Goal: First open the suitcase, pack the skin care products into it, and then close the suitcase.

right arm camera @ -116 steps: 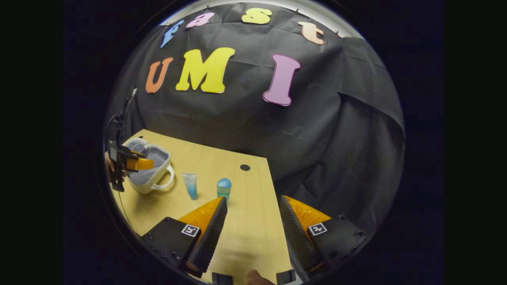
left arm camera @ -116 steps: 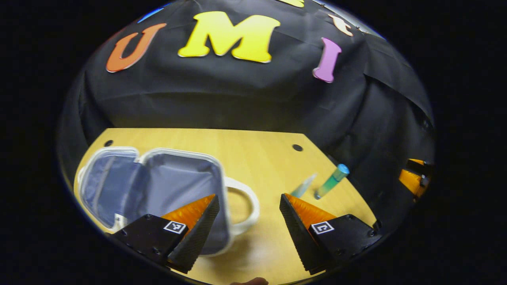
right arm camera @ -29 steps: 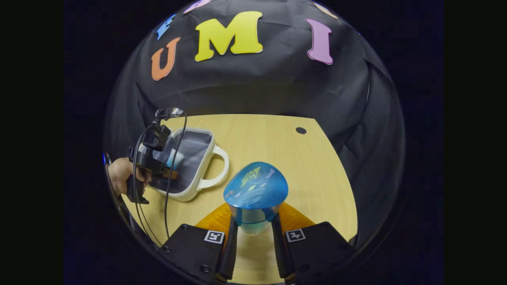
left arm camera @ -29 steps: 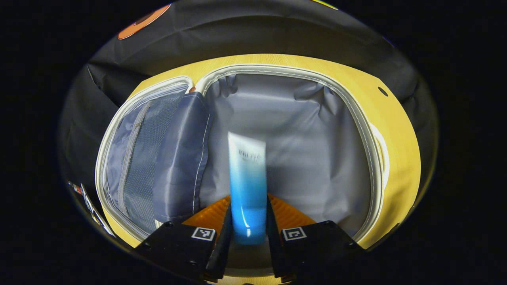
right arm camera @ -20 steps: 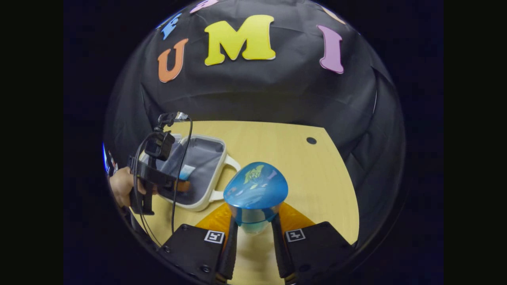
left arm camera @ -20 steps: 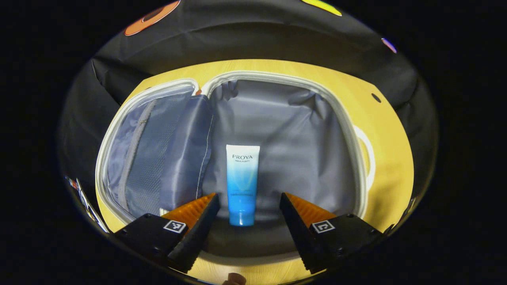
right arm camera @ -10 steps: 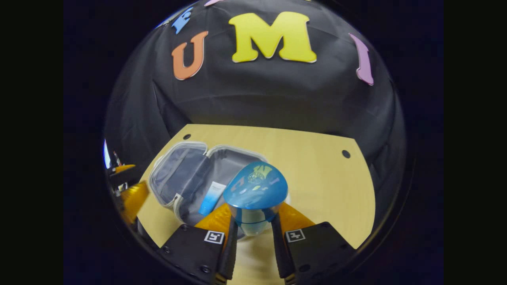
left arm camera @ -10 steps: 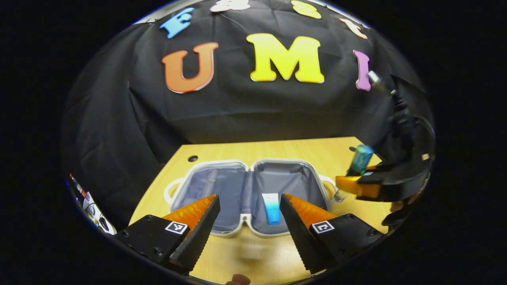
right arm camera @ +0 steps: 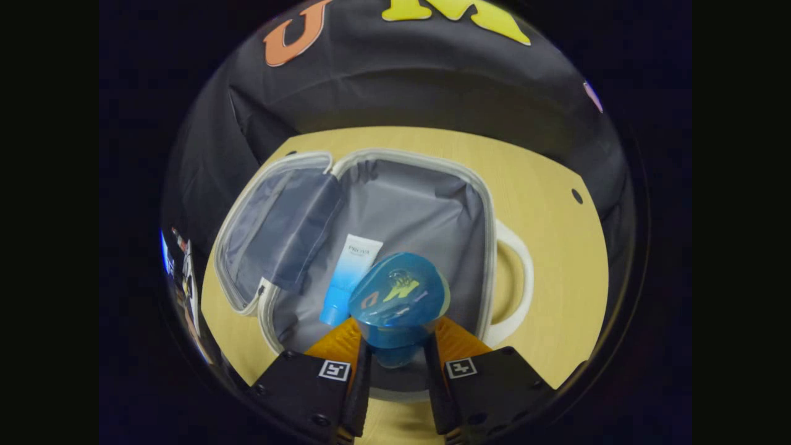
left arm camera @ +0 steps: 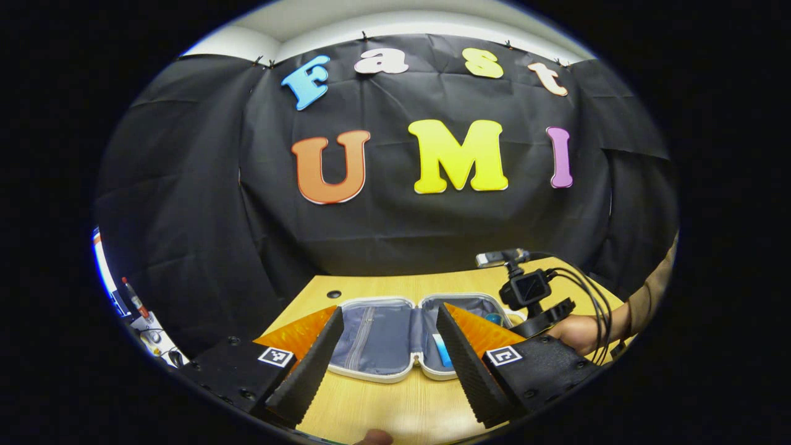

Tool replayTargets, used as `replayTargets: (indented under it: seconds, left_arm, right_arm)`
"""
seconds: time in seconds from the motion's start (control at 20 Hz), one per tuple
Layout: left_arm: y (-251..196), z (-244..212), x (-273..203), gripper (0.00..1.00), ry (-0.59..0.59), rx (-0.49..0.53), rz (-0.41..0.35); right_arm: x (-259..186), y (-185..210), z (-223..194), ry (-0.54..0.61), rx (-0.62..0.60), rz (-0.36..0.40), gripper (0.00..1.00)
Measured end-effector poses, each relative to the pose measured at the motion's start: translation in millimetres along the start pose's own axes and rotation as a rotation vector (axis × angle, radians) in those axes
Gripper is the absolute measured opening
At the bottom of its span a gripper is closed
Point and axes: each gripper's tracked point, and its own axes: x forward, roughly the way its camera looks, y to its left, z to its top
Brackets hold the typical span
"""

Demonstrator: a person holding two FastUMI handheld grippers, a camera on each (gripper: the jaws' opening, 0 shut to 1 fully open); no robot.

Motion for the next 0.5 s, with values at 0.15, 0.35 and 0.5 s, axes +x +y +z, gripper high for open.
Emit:
replayTargets:
  seconds: [0.15,0.35,0.5]
  left_arm:
    - [-6,-3,-5,0.97,0.008,-0.019,-0.016]
    - [0,-14,-3,0.97,0.043,-0.035,-0.007]
    - [4,-23,2,0.97,0.068,-0.071,-0.002]
  right_arm:
    - [2,-3,11,0.001,0.063,-0.016,0.39]
    - [31,-7,23,0.04,0.172,-0.051,0.39]
    - [48,-14,23,0.081,0.219,-0.09,0.39]
